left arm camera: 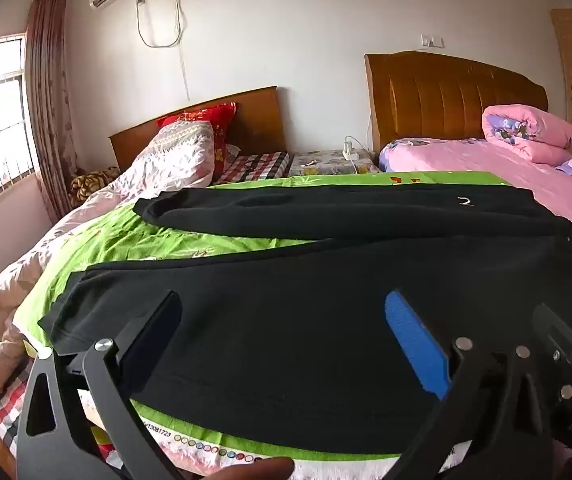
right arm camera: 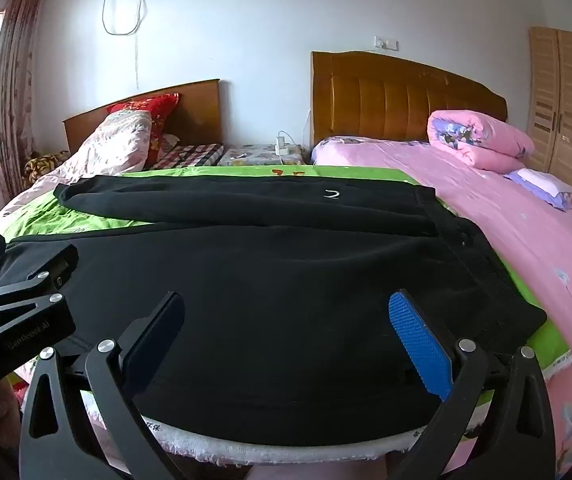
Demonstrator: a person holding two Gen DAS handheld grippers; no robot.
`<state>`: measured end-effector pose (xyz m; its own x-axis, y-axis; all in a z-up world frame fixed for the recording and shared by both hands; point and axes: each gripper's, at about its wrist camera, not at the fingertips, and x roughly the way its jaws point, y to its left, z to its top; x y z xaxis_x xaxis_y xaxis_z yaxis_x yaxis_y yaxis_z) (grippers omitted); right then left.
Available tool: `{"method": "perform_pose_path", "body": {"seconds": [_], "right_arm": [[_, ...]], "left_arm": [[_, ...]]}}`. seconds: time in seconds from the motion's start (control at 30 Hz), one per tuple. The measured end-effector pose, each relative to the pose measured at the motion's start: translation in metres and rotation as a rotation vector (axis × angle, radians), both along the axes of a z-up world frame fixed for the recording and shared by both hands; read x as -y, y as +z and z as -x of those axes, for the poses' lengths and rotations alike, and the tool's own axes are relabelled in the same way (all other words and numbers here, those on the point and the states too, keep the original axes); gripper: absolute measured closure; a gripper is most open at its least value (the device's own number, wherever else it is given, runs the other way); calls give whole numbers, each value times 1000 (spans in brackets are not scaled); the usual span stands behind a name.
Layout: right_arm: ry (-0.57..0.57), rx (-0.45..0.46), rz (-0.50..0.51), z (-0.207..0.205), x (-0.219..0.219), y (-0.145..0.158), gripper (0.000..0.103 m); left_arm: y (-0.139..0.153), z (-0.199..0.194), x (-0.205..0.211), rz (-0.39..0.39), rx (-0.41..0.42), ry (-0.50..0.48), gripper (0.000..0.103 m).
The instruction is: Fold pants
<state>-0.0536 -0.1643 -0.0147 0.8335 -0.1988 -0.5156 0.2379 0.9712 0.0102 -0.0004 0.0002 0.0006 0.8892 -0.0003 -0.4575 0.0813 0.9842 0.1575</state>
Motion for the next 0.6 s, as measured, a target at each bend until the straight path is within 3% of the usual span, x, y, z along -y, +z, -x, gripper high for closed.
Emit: {"method": "perform_pose_path", "body": {"seconds": [0.13,0.17,0.6], "right_arm": [[-4,-1,-5,0,-1,0,4],[-4,-3,-7,0,-2,0,4],[6,-6,-24,-1,-4,-5,4]], "left_arm": [[2,4,2,-4,7,1,1],[2,1,-3,41,-19,0,1],[-7,-2,-6,45,-61,-35,1]]}}
